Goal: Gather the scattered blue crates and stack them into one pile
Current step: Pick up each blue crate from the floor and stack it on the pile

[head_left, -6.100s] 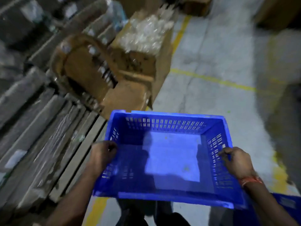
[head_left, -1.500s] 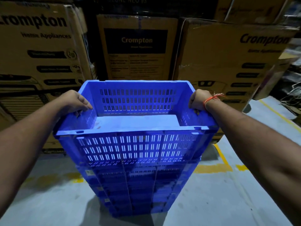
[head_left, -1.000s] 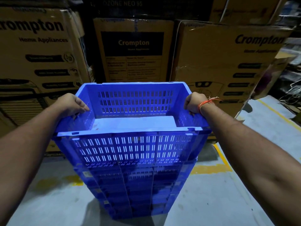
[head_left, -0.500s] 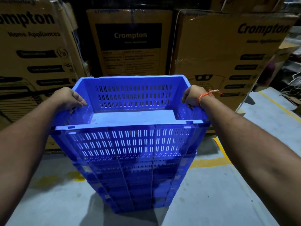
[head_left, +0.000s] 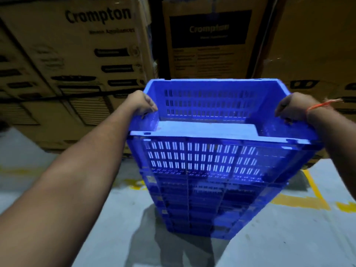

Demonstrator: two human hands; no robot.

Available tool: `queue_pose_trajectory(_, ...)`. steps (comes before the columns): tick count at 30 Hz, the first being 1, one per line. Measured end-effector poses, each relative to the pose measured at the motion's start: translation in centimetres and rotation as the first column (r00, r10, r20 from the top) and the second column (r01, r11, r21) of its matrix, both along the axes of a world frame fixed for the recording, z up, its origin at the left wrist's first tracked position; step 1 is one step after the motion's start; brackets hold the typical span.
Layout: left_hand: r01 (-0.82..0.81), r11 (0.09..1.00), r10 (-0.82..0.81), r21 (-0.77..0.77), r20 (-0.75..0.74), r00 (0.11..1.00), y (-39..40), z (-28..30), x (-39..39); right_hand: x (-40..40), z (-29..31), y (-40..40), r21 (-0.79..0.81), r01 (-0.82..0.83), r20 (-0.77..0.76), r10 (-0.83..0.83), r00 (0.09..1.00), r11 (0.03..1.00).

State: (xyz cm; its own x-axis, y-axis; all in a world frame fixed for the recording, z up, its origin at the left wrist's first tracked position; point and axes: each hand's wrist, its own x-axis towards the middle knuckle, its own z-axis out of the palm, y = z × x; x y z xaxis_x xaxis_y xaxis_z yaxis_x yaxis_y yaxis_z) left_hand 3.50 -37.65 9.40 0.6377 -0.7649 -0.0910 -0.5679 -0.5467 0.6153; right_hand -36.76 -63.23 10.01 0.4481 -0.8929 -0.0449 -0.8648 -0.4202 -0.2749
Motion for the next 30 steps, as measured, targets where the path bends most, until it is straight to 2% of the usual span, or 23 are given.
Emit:
queue_pose_trajectory(10,-0.062,0.998,0.062,-0.020,0.003,0.998,0.1,-0.3,-0.6,0.3,0.6,0.3,0.035,0.040,0.019,-0.041,0.999,0.999)
queue_pose_trajectory(20,0.002,1.000,-0.002,0.016,0.000,1.000,-0.6,0.0,-0.3,-0.2,0.1,0.9,0.092,0.066,0.072,-0.073,0.995,0.994)
queue_pose_trajectory(30,0.002,0.999,-0.002,0.045,0.000,1.000,-0.8,0.2,0.2,-0.1,0.2,1.6,0.085,0.079,0.095,-0.087,0.992,0.993)
